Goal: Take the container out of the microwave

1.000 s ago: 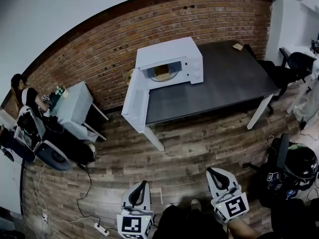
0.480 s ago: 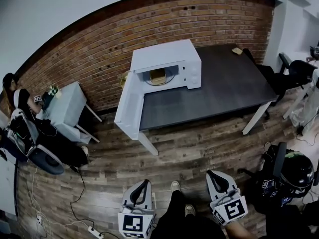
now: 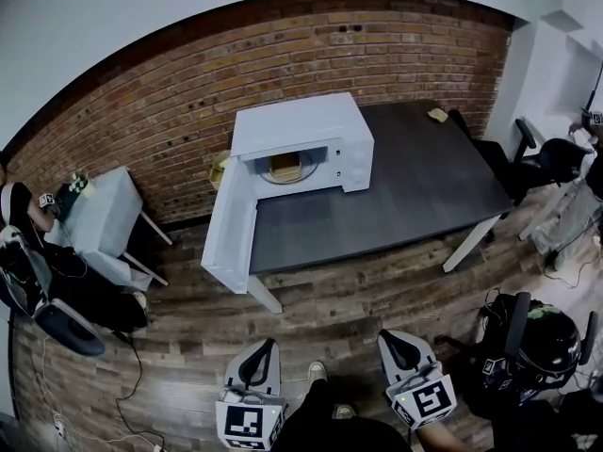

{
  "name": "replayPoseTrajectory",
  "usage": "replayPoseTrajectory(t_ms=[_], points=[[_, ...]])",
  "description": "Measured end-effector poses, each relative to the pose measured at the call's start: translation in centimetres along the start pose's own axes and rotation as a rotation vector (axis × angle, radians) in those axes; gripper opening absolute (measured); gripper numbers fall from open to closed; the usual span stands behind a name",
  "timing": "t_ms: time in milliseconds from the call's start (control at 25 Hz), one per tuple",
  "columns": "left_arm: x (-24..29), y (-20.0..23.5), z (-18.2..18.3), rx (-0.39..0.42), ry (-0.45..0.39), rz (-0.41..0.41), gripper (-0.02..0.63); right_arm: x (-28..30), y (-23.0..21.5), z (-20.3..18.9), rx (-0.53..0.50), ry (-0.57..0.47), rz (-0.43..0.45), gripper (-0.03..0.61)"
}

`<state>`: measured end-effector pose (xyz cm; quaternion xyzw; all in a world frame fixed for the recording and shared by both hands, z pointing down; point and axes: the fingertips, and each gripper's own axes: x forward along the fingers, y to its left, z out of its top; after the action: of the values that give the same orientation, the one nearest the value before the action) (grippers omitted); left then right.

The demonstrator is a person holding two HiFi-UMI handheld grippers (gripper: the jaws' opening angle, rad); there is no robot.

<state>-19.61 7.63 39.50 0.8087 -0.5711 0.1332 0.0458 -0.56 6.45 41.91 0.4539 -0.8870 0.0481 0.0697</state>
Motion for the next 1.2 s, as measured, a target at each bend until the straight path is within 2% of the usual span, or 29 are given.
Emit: replayPoseTrajectory(t_ms=[200, 720, 960, 1200], points=[[2.1, 3.4, 0.9, -0.011, -0.024, 0.009, 0.008, 3.5, 0.0, 1.7, -0.044, 0.014, 0.011, 0.063], [8.7, 8.1, 1.1, -0.013, -0.062, -0.087, 0.008, 10.4, 0.1, 3.1, -0.110, 0.034, -0.047, 0.063], [10.8, 7.6, 0.4, -0.032, -0.039, -0.128, 0.008, 11.3, -0.3, 2.4, -0.099, 0.053, -0.067, 0.063], [12.6, 8.2, 1.9, 0.018, -0.016, -0.104, 0.008, 14.9, -3.4, 2.9, -0.067, 0.035, -0.055, 0.063]])
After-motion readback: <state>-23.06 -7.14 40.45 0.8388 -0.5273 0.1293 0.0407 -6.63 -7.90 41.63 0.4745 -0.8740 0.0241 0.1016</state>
